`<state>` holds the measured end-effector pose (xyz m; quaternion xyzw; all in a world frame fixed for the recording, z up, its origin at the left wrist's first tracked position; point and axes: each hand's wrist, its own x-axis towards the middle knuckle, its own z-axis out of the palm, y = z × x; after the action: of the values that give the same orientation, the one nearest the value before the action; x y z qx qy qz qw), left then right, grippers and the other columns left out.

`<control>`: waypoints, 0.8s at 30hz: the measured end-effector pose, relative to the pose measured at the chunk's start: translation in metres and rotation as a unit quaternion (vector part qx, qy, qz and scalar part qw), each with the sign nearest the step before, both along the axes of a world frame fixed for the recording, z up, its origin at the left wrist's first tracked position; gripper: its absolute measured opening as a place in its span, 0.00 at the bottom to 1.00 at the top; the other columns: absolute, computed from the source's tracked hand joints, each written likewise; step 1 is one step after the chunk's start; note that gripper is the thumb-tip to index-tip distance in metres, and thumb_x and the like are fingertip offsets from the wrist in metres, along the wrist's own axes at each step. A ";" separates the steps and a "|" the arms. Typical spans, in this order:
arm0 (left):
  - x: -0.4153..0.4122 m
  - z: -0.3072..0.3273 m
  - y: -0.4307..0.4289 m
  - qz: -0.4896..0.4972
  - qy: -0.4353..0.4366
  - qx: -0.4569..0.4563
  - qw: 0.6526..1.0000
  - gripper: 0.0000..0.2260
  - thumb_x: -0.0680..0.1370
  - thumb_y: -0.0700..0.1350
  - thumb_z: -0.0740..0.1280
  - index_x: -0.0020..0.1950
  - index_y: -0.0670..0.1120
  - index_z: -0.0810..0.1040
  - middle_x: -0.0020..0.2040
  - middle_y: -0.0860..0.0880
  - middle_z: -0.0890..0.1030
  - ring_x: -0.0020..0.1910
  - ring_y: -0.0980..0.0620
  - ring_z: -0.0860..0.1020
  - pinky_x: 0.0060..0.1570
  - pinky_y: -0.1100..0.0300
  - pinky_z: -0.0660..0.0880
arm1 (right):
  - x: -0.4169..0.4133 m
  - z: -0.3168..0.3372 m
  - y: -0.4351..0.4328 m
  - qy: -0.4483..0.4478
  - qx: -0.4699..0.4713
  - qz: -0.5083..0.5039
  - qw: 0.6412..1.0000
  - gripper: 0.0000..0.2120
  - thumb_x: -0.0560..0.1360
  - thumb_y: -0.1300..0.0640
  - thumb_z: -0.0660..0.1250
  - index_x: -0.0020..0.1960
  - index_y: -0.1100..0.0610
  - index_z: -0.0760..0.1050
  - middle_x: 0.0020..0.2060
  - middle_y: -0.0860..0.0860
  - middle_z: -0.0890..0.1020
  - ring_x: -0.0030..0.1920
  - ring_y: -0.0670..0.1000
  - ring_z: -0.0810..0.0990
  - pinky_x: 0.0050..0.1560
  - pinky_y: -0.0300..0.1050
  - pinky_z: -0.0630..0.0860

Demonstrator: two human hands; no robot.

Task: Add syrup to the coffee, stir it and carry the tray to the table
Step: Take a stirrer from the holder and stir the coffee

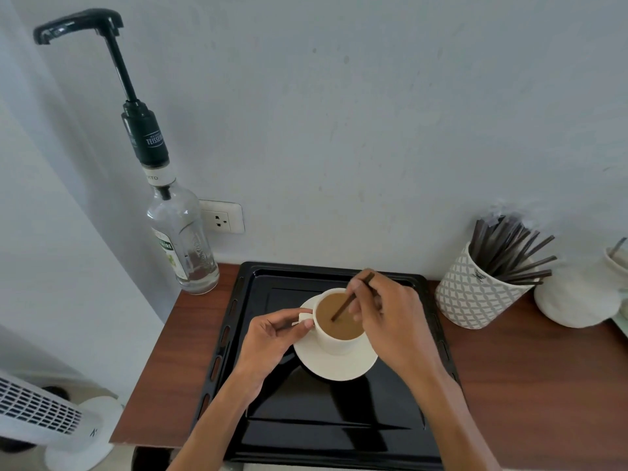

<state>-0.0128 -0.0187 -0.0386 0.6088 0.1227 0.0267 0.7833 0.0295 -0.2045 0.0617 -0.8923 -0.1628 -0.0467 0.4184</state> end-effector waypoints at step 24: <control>-0.001 0.002 0.003 -0.023 0.017 0.017 0.999 0.15 0.70 0.50 0.77 0.55 0.49 0.88 0.54 0.47 0.89 0.57 0.50 0.86 0.57 0.59 0.78 | 0.018 0.005 -0.021 -0.001 -0.026 -0.046 0.999 0.12 0.83 0.61 0.58 0.44 0.54 0.76 0.31 0.51 0.82 0.35 0.55 0.84 0.43 0.61 0.81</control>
<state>-0.0133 -0.0160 -0.0362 0.6252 0.1211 0.0001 0.7710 0.0471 -0.2252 0.0664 -0.9093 -0.1231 -0.0629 0.3925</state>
